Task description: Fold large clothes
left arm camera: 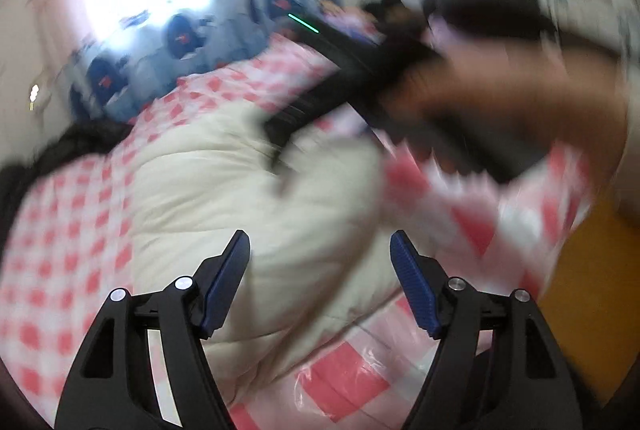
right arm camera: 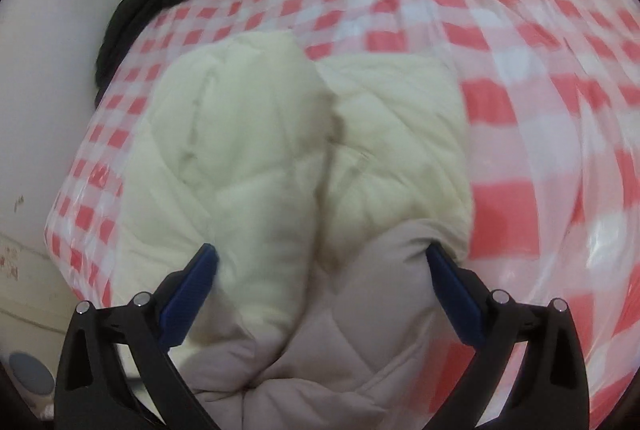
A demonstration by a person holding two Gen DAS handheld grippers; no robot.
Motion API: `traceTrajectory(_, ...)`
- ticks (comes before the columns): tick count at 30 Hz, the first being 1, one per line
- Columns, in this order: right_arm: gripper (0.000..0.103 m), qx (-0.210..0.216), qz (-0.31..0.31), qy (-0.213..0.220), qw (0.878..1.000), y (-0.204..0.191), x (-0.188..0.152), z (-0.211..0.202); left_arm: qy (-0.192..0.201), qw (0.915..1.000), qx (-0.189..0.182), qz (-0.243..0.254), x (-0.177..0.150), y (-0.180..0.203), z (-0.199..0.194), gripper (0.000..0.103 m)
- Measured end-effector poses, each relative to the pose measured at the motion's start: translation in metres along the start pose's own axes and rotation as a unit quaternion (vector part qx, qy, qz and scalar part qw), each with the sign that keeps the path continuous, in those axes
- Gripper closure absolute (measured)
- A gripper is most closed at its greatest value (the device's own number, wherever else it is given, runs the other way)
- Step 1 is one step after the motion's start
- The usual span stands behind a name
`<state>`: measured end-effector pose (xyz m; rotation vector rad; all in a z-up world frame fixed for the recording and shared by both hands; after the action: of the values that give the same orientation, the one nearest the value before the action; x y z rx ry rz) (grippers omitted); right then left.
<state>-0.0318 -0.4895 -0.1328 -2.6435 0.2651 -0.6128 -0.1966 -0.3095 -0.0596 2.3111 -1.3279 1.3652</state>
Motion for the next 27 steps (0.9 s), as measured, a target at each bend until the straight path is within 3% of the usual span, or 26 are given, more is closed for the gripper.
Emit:
traceTrajectory(2,0.006,0.02,0.035,0.001,0.999,0.018,-0.009,0.006,0.027,0.9977,0.009,-0.062,0.009,-0.035,-0.015,0.032)
traceTrajectory(4,0.006,0.034,0.057,0.001,0.998,0.028,-0.019,0.01,0.04,0.9899,0.014,-0.135,0.019,-0.078,-0.01,0.023)
traceTrajectory(7,0.006,0.045,0.077,0.009,0.996,0.04,-0.03,0.01,0.018,0.9803,0.006,-0.197,0.019,-0.112,0.022,0.022)
traceTrajectory(8,0.006,0.046,0.08,0.008,0.996,0.043,-0.033,0.009,-0.012,0.9764,-0.009,-0.215,0.013,-0.12,0.047,0.022)
traceTrajectory(10,0.006,0.044,0.087,-0.001,0.995,0.048,-0.037,0.005,-0.056,0.9712,-0.03,-0.229,-0.001,-0.117,0.08,0.022)
traceTrajectory(12,0.006,0.018,0.077,0.013,0.997,0.048,-0.034,-0.009,-0.066,0.9794,0.006,-0.191,-0.008,-0.106,0.09,0.021)
traceTrajectory(14,0.006,-0.012,0.055,0.071,0.996,0.038,-0.022,-0.042,-0.064,0.9843,0.015,-0.164,-0.015,-0.094,0.091,0.02)
traceTrajectory(17,0.006,0.021,0.009,0.129,0.991,-0.003,0.003,-0.076,-0.062,0.9844,0.011,-0.164,-0.016,-0.096,0.092,0.019)
traceTrajectory(21,0.006,0.005,-0.031,0.092,0.995,-0.034,0.025,-0.043,-0.067,0.9847,-0.005,-0.161,-0.018,-0.092,0.087,0.019)
traceTrajectory(22,0.006,-0.043,-0.032,0.076,0.996,-0.026,0.028,-0.022,-0.068,0.9835,-0.029,-0.165,-0.017,-0.093,0.081,0.02)
traceTrajectory(23,0.006,-0.073,-0.025,0.064,0.995,-0.015,0.026,-0.005,-0.068,0.9811,-0.049,-0.174,-0.013,-0.097,0.076,0.02)
traceTrajectory(25,0.006,-0.016,0.054,0.042,0.997,0.019,0.016,0.019,-0.055,0.9706,-0.08,-0.22,-0.012,-0.118,0.058,0.02)
traceTrajectory(27,0.006,0.011,0.096,0.053,0.994,0.045,0.003,0.02,-0.044,0.9531,-0.081,-0.288,-0.027,-0.155,0.044,0.019)
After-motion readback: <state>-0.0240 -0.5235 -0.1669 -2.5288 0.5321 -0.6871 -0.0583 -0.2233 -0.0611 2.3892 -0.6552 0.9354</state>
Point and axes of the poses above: each gripper's, at about its wrist camera, not at the fingertips, and z roughly the way its jaws point, y to its right, x to its top, the point moved 6 cm from there along z, roughly the way its jaws point, and after that the axes turned 7 degrees about z, right-handed, at the moved point
